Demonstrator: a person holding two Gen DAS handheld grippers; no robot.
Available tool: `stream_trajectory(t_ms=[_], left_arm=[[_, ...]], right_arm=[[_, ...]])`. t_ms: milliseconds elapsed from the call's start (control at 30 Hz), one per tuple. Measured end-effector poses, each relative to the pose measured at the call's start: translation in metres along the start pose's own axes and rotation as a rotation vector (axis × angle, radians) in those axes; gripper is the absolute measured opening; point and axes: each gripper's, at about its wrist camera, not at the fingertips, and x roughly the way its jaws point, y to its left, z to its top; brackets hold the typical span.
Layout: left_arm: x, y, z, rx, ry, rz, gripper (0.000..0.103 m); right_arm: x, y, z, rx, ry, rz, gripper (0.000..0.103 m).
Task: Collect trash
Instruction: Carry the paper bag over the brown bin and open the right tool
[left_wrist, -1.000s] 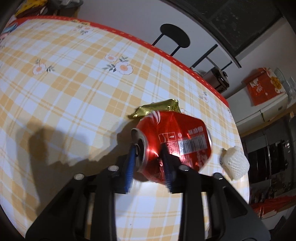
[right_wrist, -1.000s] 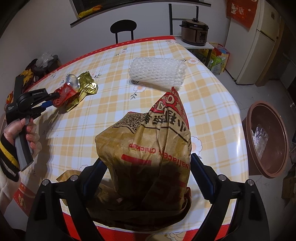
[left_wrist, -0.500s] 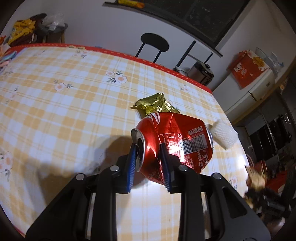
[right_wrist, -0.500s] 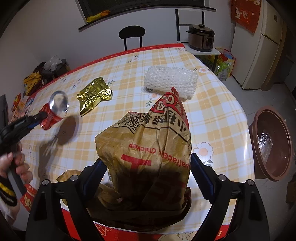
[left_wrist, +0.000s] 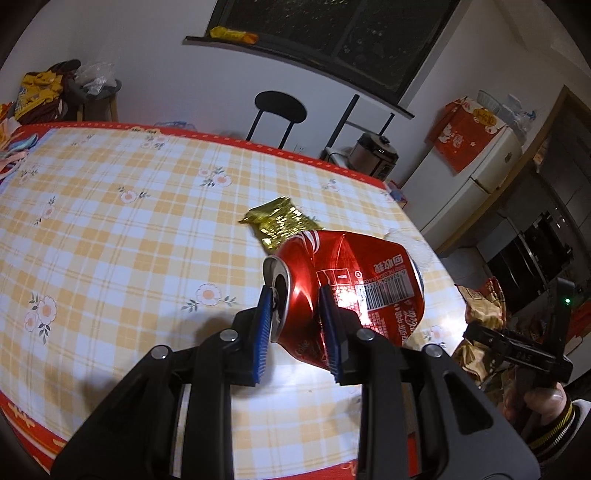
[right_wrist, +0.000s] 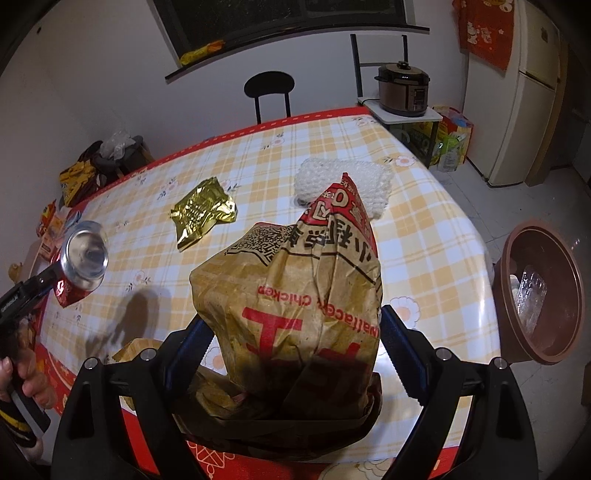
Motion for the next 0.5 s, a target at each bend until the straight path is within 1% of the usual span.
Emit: stream_trajectory(t_ms=[167, 500], left_arm=[[-0.007, -0.027, 0.000, 0.020, -0.022, -0.024, 0.029], [0.000, -0.089, -0.004, 0.082, -0.013, -0.070, 0.028]], right_arm=[[-0.013, -0.029, 0.002, 0.039, -0.029, -0.005, 0.087], [-0.039, -0.115, -0.005, 0.151, -0.080, -0.063, 0.088]])
